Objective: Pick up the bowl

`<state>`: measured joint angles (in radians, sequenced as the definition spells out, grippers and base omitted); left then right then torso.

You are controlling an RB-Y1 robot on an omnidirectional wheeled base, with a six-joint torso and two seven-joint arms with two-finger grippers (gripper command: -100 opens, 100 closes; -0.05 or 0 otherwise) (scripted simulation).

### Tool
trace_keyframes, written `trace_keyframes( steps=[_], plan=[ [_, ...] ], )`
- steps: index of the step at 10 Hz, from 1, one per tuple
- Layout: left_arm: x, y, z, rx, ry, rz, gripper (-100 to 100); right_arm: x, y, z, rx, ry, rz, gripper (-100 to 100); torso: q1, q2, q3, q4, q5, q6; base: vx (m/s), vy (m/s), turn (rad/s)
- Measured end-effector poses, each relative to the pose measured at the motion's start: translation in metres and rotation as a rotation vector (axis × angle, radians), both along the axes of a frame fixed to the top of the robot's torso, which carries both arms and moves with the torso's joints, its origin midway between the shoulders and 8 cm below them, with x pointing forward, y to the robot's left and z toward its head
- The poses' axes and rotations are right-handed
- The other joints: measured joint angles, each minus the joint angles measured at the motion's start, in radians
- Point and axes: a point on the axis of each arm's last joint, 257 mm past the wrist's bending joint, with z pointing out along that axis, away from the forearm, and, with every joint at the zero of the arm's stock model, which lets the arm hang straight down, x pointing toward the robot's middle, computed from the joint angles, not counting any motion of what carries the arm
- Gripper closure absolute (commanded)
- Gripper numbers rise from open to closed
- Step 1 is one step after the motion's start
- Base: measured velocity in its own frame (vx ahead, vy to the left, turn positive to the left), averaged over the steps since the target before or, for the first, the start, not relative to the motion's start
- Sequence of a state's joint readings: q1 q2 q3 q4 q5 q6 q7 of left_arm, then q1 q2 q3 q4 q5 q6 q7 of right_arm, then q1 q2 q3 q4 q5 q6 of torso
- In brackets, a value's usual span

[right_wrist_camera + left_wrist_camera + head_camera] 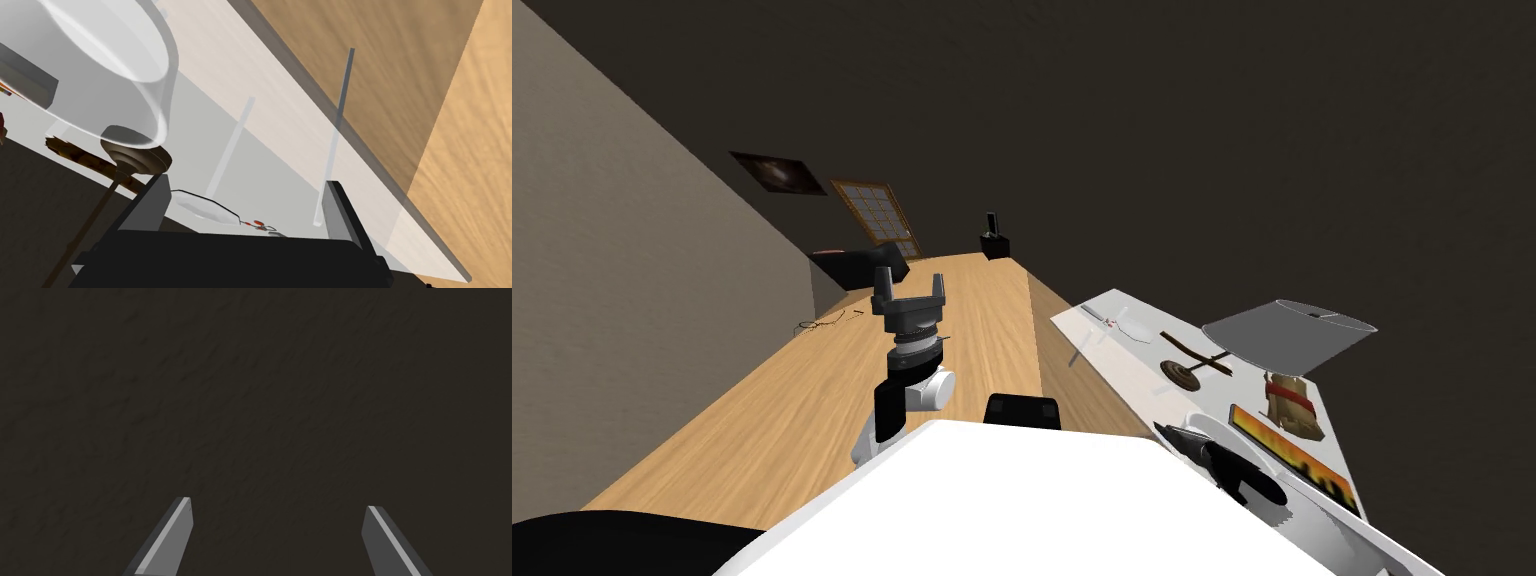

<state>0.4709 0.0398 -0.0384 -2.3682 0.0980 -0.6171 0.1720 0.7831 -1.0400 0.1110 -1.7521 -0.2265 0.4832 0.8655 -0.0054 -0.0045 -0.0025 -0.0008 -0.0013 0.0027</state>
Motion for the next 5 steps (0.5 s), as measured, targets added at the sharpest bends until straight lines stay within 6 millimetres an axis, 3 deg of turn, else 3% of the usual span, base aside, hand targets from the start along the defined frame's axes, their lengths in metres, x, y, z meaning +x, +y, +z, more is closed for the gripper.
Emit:
trace_keyframes(
  steps=[1,3,5],
  plan=[
    [0.0,0.0,0.0,0.0,0.0,0.0,0,-0.022,-0.009,-0.007,-0.021,0.057,-0.001,-100,-0.002,-0.002,-0.001,0.0,0.0,0.0,0.048,-0.068,0.074],
    [0.0,0.0,0.0,0.0,0.0,0.0,0,-0.045,-0.012,-0.012,-0.043,0.124,0.002,-100,-0.003,-0.002,-0.001,0.0,-0.001,0.0,0.075,-0.088,0.13],
    [0.0,0.0,0.0,0.0,0.0,0.0,0,-0.088,-0.02,-0.024,-0.069,0.23,0.0,-100,-0.005,-0.003,-0.002,-0.001,-0.001,0.0,0.072,-0.109,0.127]
  ],
)
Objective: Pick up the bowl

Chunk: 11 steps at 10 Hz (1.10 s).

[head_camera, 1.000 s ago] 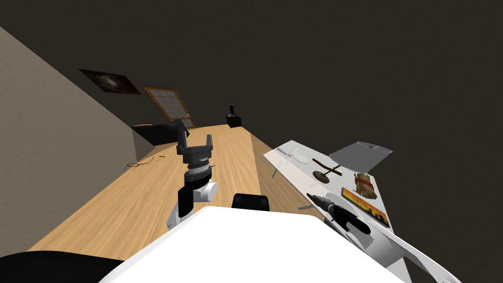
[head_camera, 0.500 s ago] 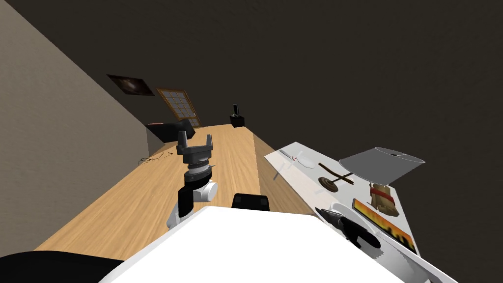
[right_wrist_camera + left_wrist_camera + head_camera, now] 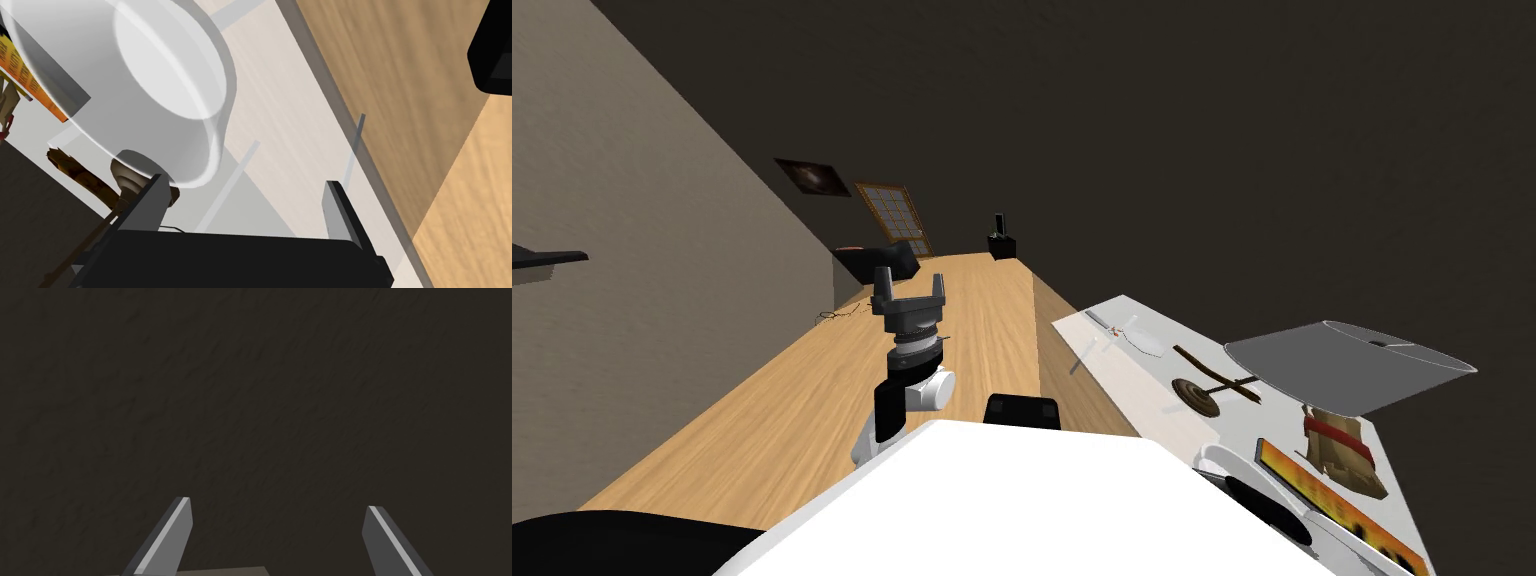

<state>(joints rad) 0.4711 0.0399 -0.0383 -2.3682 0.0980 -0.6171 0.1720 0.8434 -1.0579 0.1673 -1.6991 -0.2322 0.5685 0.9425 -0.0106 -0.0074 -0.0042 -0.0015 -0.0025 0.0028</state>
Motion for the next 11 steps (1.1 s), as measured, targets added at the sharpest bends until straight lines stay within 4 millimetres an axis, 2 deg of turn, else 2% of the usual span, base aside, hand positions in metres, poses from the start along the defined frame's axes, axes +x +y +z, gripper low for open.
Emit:
trace_keyframes(
  steps=[3,4,5,9,11],
  plan=[
    [0.0,0.0,0.0,0.0,0.0,0.0,0,-0.061,0.008,-0.01,0.0,0.129,-0.007,-100,-0.001,0.001,0.0,0.0,0.0,0.0,0.052,-0.104,0.06],
    [0.0,0.0,0.0,0.0,0.0,0.0,0,-0.064,0.008,-0.01,0.0,0.136,-0.007,0,0.002,0.002,0.001,0.001,0.0,0.0,0.005,-0.013,0.0],
    [0.0,0.0,0.0,0.0,0.0,0.0,0,-0.063,0.008,-0.01,0.0,0.135,-0.006,-100,0.006,0.003,0.002,0.001,0.001,0.0,-0.067,-0.028,0.193],
    [0.0,0.0,0.0,0.0,0.0,0.0,0,-0.053,0.014,-0.016,0.0,0.128,-0.082,-100,0.006,0.012,0.007,0.003,0.001,0.0,-0.143,-0.055,0.25],
    [0.0,0.0,0.0,0.0,0.0,0.0,0,-0.047,0.018,-0.018,0.0,0.124,-0.123,-100,0.004,0.015,0.009,0.003,0.001,0.001,-0.147,-0.045,0.125]
  ],
)
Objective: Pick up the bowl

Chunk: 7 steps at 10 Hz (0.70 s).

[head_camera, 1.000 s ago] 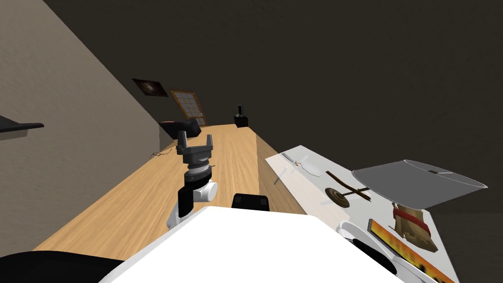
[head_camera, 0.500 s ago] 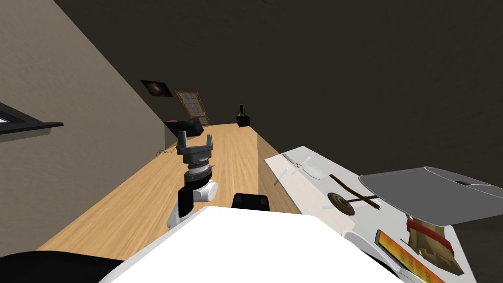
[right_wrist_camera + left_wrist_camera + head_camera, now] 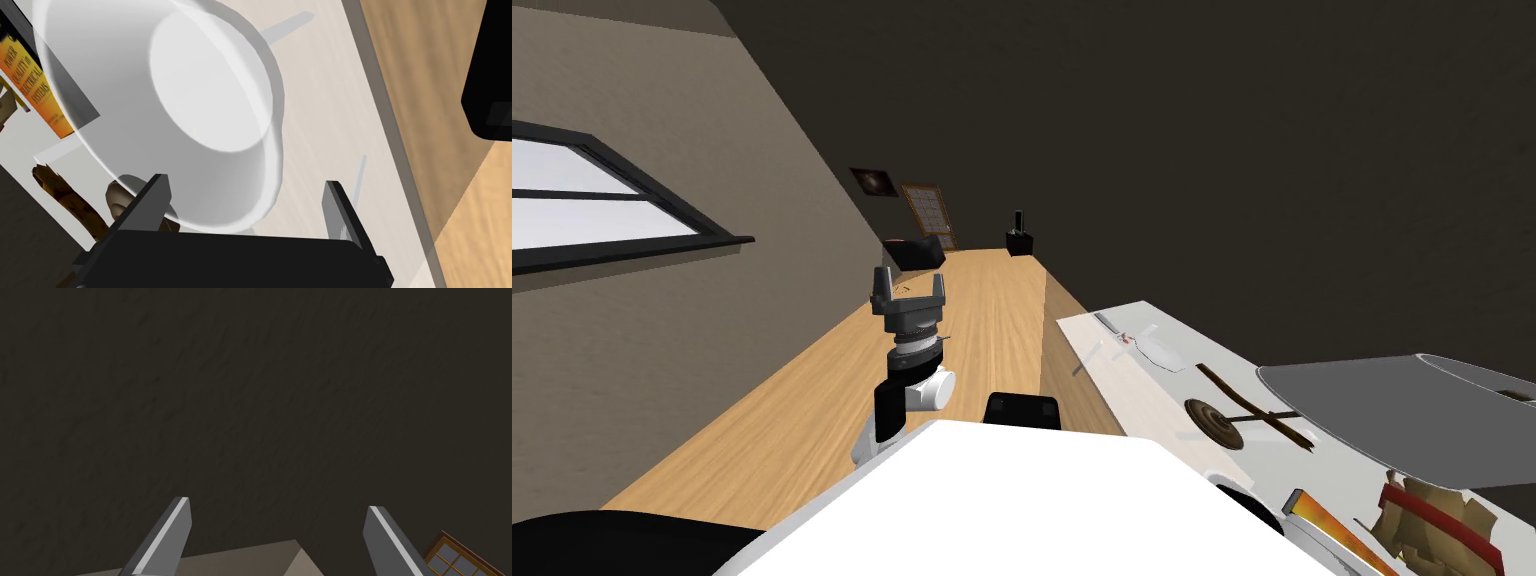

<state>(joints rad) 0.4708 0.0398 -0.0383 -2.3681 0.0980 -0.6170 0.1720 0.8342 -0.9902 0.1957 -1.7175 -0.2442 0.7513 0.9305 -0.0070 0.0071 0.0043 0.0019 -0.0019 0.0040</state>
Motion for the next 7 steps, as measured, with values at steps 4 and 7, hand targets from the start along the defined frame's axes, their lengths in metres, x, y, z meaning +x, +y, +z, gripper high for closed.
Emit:
trace_keyframes(
  steps=[4,7],
  plan=[
    [0.0,0.0,0.0,0.0,0.0,0.0,0,0.009,0.01,-0.005,-0.001,-0.001,-0.08,-100,0.002,-0.002,-0.001,0.0,0.001,-0.001,-0.141,-0.019,0.233],
    [0.0,0.0,0.0,0.0,0.0,0.0,0,0.02,0.019,-0.009,0.002,-0.002,-0.148,-100,0.0,-0.001,0.0,0.0,0.0,0.0,-0.156,-0.03,0.198]
  ],
)
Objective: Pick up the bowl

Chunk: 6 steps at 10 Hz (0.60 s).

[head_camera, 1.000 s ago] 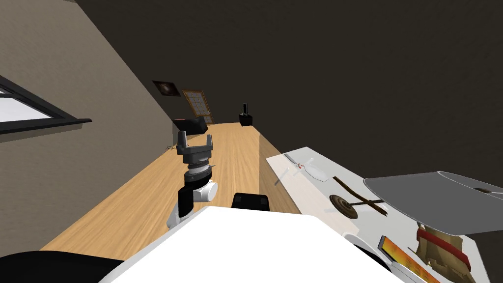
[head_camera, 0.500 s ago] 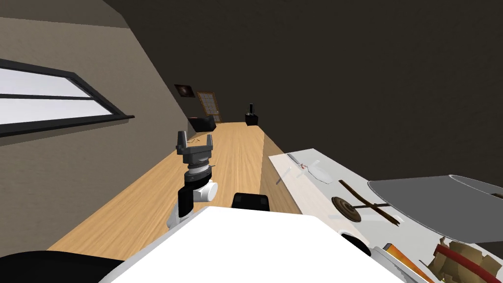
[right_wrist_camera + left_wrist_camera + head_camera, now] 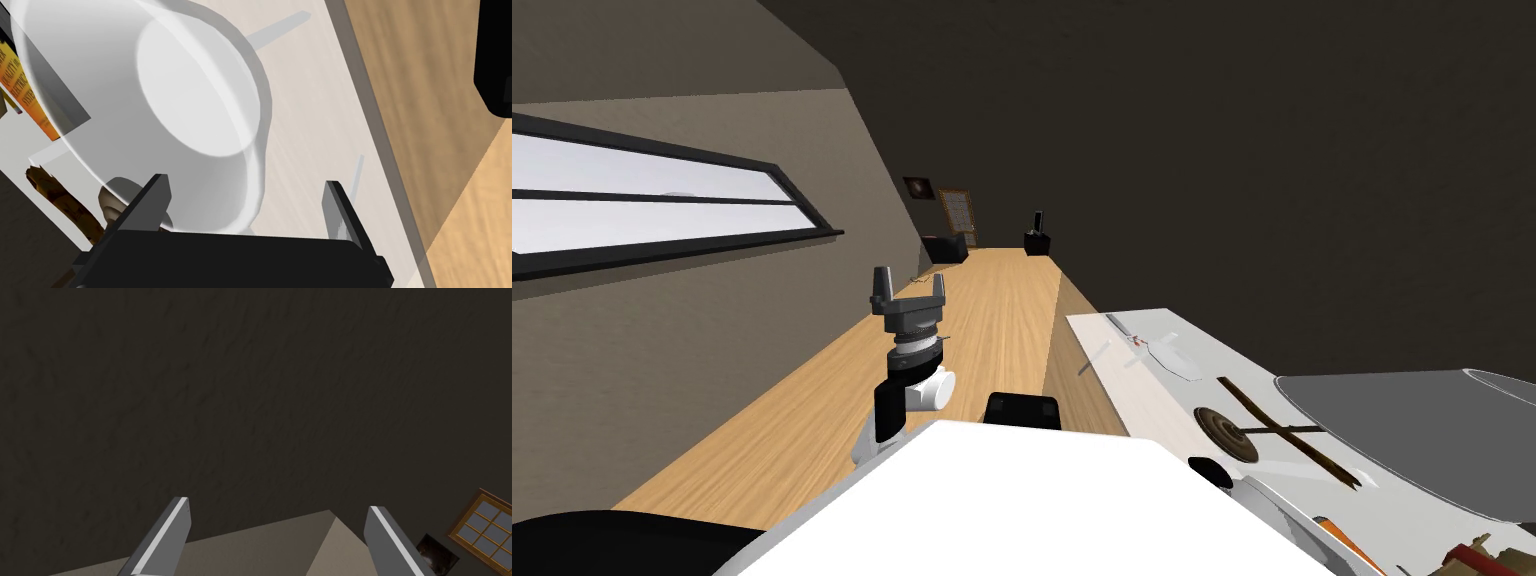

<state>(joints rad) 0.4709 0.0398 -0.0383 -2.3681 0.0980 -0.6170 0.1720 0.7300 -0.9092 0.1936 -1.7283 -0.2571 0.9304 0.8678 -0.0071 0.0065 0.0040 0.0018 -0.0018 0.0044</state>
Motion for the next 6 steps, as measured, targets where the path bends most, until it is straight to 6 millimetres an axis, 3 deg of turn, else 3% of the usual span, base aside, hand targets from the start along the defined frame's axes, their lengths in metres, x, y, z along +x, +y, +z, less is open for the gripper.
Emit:
trace_keyframes(
  steps=[1,2,6],
  plan=[
    [0.0,0.0,0.0,0.0,0.0,0.0,0,0.0021,0.0035,-0.0015,0.001,0.002,-0.019,-100,0.001,-0.001,0.0,0.0,0.0,-0.001,-0.065,-0.002,0.049],
    [0.0,0.0,0.0,0.0,0.0,0.0,0,0.0017,0.0037,-0.0015,0.0,0.005,-0.024,100,0.002,-0.004,-0.002,-0.001,0.0,0.0,-0.012,-0.001,-0.011],
    [0.0,0.0,0.0,0.0,0.0,0.0,0,0.0017,0.0042,-0.0018,0.001,0.004,-0.024,100,0.002,-0.01,-0.006,-0.003,0.001,0.0,0.0,0.0,0.0]
  ],
)
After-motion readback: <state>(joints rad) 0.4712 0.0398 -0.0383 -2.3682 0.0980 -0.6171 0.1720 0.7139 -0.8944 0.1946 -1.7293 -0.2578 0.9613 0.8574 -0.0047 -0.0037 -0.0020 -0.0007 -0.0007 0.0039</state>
